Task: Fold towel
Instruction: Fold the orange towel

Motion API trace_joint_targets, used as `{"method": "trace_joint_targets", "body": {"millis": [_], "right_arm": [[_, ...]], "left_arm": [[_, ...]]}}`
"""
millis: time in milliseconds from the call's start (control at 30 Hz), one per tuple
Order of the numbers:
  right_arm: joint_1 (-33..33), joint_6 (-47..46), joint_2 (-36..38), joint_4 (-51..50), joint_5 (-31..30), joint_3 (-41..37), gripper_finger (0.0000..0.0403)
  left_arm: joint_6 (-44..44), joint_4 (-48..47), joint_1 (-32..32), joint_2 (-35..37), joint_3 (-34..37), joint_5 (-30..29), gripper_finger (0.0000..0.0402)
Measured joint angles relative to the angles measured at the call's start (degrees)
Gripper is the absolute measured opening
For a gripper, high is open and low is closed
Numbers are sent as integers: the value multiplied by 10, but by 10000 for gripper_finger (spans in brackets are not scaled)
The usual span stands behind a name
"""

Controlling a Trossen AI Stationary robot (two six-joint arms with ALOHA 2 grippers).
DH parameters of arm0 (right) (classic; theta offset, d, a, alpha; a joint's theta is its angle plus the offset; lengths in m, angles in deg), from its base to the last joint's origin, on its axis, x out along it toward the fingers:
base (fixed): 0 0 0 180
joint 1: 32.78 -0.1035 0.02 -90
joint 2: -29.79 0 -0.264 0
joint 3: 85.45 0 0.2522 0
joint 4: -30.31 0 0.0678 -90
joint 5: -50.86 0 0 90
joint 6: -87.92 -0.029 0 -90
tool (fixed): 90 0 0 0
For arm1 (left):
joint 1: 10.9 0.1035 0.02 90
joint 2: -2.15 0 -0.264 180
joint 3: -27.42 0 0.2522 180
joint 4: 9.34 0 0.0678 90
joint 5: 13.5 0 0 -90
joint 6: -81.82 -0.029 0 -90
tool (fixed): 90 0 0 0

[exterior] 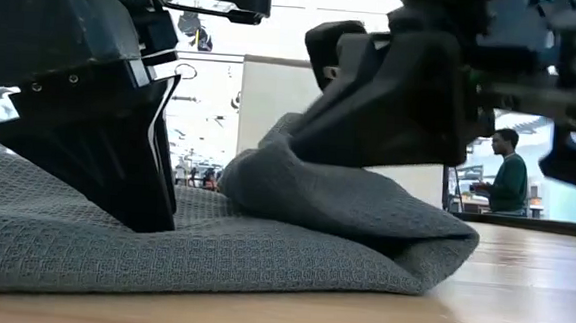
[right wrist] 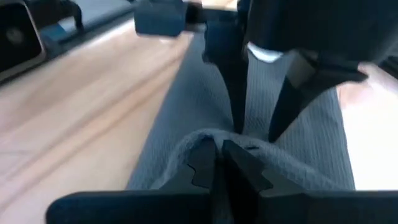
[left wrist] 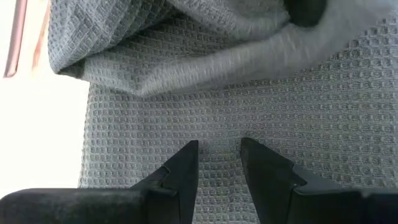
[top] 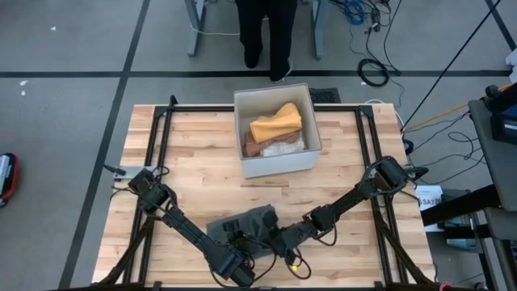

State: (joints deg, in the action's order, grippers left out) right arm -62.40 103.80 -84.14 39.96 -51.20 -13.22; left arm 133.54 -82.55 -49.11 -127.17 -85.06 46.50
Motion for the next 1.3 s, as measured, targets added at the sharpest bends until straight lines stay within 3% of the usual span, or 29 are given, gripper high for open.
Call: {"method": "trace_joint_targets", "body": {"millis": [233,367,533,667,833,1000,1167,1300], "right_arm": [[4,-2,0,33,49,0,40],[4,-7,0,34,67,0,83],[-15,-3,17,29,60,0,159],[-44,1,67,-23,-9,1,195],[-76,-26,141,-165,-154,1,195],[-80,-157,167,-345,-259,1,175],[-54,-241,126,-421,-272,1,156],[-32,-201,81,-343,-266,1,141]], "left_arm": [[-10,10,0,0,0,-4,131],[-10,11,0,0,0,-4,131],[-10,11,-1,0,0,-4,131],[-10,11,-1,0,0,-4,131],[-10,11,-1,0,0,-4,131],[-10,13,-1,0,0,-4,131],[-11,16,-1,0,0,-4,131],[-11,17,-1,0,0,-4,131]]}}
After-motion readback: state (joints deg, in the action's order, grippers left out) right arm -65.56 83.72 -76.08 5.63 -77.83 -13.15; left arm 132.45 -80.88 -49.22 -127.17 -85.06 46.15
